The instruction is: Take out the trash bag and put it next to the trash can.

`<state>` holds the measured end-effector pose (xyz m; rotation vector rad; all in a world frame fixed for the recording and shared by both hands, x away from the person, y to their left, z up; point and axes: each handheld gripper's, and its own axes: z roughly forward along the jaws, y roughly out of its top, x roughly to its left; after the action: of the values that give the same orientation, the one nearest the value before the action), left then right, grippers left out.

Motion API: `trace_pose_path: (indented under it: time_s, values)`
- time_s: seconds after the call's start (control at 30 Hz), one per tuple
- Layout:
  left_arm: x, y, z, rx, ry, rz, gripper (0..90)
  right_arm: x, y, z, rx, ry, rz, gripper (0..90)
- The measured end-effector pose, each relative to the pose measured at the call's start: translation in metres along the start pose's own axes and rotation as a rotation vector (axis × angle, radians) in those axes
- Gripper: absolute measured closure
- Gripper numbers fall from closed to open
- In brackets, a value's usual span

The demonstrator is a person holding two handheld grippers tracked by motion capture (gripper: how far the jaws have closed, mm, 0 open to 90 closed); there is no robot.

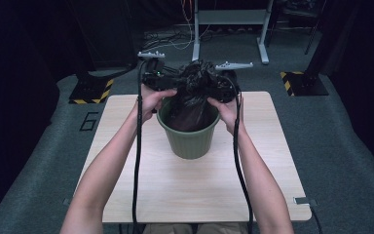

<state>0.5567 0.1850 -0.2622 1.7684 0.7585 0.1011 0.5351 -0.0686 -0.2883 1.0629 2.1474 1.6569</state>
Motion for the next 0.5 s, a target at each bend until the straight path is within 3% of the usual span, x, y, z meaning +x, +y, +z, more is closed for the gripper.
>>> trace_pose_path:
  time_s: [0.1, 0.27, 0.37, 0.5]
  values:
    - [0.006, -0.008, -0.012, -0.023, 0.006, -0.006, 37.7, -0.001, 0.003, -0.006, -0.01, -0.007, 0.007, 89.4]
    - [0.008, -0.029, -0.018, -0.034, -0.01, 0.0, 23.4, 0.005, 0.012, -0.013, -0.015, -0.02, 0.012, 89.4]
    - [0.001, -0.039, -0.01, -0.038, -0.005, 0.03, 14.5, 0.013, 0.018, -0.013, -0.015, -0.043, 0.015, 89.4]
    - [-0.015, -0.044, 0.009, -0.048, 0.043, 0.088, 14.3, 0.03, 0.022, -0.006, -0.007, -0.108, 0.018, 89.3]
